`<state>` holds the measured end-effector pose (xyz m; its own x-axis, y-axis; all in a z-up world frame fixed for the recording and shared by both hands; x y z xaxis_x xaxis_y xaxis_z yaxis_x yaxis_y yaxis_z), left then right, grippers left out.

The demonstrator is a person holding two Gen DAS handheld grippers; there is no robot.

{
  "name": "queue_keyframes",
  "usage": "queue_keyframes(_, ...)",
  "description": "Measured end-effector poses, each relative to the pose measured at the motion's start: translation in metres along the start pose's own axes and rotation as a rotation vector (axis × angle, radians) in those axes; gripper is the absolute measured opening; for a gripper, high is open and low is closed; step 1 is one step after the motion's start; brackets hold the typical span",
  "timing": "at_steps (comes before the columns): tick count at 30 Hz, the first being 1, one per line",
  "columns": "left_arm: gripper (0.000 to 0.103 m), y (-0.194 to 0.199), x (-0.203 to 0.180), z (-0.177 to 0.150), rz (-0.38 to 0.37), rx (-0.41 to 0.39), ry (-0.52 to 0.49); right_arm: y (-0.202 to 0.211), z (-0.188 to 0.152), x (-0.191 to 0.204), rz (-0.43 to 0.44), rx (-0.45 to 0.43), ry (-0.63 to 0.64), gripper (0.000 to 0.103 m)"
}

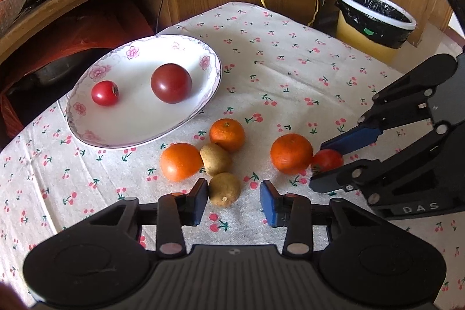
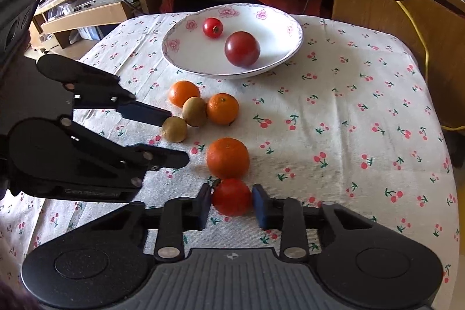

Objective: Organize fruits
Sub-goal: 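Move both tools back toward the remaining fruits, then grasp the kiwi with the left tool while the right tool grasps a red tomato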

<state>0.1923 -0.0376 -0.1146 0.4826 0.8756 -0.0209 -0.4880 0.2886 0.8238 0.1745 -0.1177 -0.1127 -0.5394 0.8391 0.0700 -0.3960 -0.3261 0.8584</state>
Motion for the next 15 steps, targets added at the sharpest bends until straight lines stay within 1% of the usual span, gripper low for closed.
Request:
queue_keyframes(5,0.036,-0.001,0.005,-0.004,0.013,0.004,0.024,0.002,-0.002,-0.003,-0.006,0.006,-0.002,0.024)
queue_keyframes(6,0.033,0.000,0.005,-0.004,0.021,0.001,0.024,0.003,-0.002,-0.004,-0.006,0.005,-0.003,0.024)
queue_keyframes(9,0.033,0.001,0.006,-0.006,0.023,0.000,0.034,0.005,-0.004,-0.006,-0.005,0.006,0.002,0.024)
queue_keyframes(11,0.033,0.003,0.005,-0.007,0.025,0.003,0.018,0.006,-0.005,-0.006,-0.009,0.007,0.006,0.024)
queue_keyframes(15,0.033,0.010,0.003,-0.011,0.005,0.014,0.010,0.009,-0.006,-0.004,-0.011,0.007,0.009,0.024)
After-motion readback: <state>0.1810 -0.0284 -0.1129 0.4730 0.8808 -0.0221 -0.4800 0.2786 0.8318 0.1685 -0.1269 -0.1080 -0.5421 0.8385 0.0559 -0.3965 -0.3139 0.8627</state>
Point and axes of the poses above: each gripper's, at about its wrist camera, not at the fingertips, and y roughly against the way its jaws point, x to its left, z to its top, the point moved 9 cm from there along -y, roughly the way its jaws point, and after that the axes turned 3 degrees about y, right-handed, at the moved point
